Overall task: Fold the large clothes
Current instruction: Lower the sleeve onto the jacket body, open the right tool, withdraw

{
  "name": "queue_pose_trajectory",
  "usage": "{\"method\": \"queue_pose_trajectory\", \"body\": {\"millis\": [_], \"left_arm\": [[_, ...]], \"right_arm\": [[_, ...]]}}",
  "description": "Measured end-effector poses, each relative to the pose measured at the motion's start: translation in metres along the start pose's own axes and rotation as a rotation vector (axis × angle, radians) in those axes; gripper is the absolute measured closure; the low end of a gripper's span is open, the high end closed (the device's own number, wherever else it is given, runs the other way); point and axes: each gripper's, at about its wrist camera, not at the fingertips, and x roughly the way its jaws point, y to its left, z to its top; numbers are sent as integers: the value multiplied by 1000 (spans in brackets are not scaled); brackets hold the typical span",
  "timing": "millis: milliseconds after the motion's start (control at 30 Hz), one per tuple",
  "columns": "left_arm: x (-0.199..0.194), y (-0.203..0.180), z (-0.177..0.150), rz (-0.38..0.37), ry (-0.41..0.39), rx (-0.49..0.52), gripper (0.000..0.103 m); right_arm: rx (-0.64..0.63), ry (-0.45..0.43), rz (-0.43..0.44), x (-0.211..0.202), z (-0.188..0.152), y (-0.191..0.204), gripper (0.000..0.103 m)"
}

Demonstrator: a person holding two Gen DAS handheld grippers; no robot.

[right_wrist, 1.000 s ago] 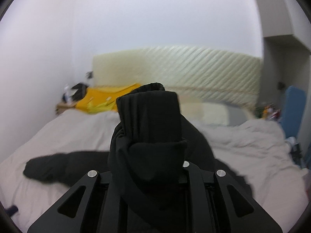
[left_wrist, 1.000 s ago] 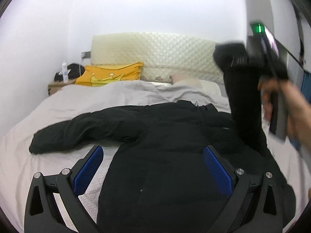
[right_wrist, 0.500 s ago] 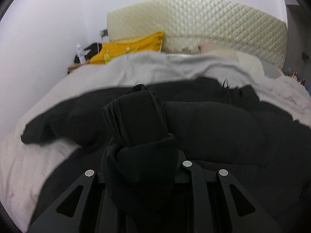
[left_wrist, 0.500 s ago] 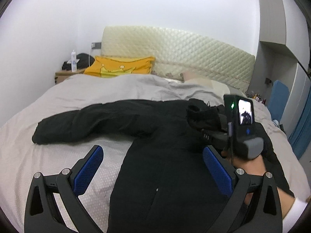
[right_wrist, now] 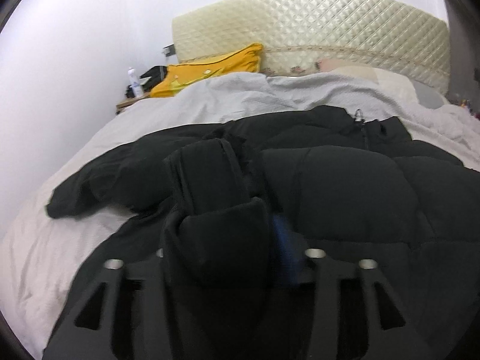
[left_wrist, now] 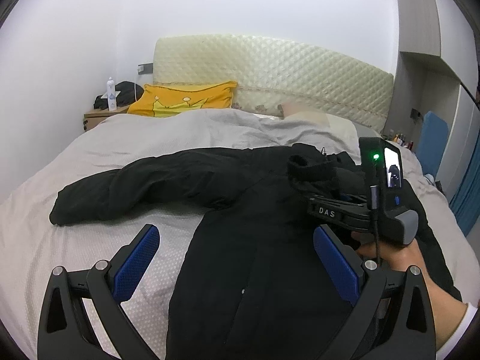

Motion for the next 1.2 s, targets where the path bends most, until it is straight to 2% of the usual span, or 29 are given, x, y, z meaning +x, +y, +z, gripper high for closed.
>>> {"method": "queue_pose_trajectory", "body": {"millis": [33, 67, 167, 333, 433, 633, 900, 1200], "left_arm": [[-1, -2, 1, -2, -2, 2, 0], [-2, -4, 2, -7, -12, 3, 0], [-3, -9, 5, 14, -26, 21, 0], [-16, -21, 18, 2, -43, 24, 0], [-31, -25, 28, -23, -45, -4, 0], [-73, -50, 44, -44, -67, 27, 0], [-116, -79, 38, -80, -62, 67, 0], [-132, -93, 15, -141, -91, 93, 0]], "right_arm": [[-5, -20, 13, -9, 1, 2, 17], [-11, -52, 14, -20, 3, 3, 15], [-9, -88, 21, -44, 13, 2, 15], [-23, -143, -39, -102, 33, -7, 15], [-9, -180, -77, -138, 40, -15, 15], [-7, -265, -149, -218, 44, -22, 15], [29, -357, -224, -308, 3, -32, 15], [54, -399, -249, -341, -64, -43, 14]]}}
